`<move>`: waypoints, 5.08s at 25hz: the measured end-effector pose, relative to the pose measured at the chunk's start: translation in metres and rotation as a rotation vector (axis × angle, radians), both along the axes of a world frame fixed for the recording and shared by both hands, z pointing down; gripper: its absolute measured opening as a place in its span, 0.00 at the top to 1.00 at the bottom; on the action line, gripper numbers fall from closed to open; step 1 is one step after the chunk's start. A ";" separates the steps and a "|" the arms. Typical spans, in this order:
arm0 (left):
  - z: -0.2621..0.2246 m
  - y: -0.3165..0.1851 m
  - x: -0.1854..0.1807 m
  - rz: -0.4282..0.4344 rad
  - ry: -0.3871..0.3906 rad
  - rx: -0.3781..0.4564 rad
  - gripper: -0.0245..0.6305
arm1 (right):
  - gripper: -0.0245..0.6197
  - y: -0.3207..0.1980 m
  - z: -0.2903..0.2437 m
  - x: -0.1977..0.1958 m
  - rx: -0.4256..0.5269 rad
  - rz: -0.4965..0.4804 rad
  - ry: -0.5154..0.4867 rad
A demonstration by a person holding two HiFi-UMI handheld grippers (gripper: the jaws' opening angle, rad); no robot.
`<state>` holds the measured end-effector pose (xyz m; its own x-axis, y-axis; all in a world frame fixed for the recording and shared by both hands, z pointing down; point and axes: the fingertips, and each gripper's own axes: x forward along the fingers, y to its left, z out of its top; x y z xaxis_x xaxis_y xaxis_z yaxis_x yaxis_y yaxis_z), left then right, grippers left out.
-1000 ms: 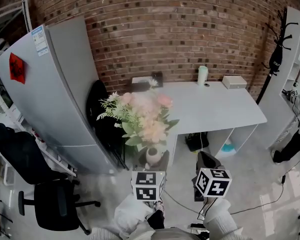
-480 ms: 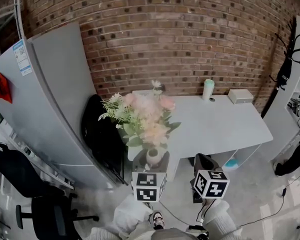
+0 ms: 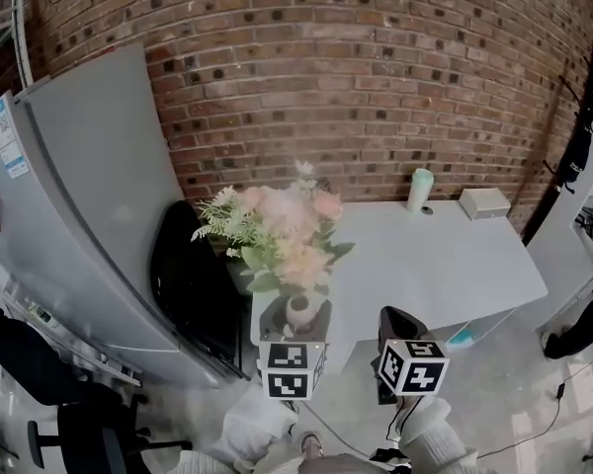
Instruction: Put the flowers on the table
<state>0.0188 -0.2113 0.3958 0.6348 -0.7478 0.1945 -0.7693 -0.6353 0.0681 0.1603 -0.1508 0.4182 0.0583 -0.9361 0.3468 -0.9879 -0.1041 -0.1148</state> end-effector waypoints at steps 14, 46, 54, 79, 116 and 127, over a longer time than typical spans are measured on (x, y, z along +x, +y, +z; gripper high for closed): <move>0.024 -0.045 0.025 -0.013 -0.032 -0.050 0.54 | 0.93 -0.057 0.021 0.021 -0.030 -0.030 -0.043; 0.053 -0.273 0.148 -0.219 -0.030 -0.096 0.54 | 0.93 -0.304 0.041 0.138 -0.063 -0.210 -0.058; 0.092 -0.341 0.170 -0.308 -0.019 -0.119 0.54 | 0.93 -0.370 0.085 0.141 -0.098 -0.277 -0.078; 0.215 -0.439 0.196 -0.400 -0.053 -0.100 0.54 | 0.93 -0.479 0.190 0.149 -0.118 -0.335 -0.108; 0.253 -0.442 0.199 -0.357 -0.062 -0.167 0.54 | 0.92 -0.477 0.211 0.139 -0.156 -0.314 -0.140; 0.246 -0.440 0.197 -0.362 -0.047 -0.170 0.54 | 0.93 -0.475 0.210 0.134 -0.160 -0.317 -0.142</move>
<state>0.2161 -0.6515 0.6418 0.3233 -0.8760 0.3579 -0.9462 -0.3050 0.1081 0.2940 -0.6258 0.6280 -0.2848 -0.8335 0.4735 -0.9493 0.1766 -0.2601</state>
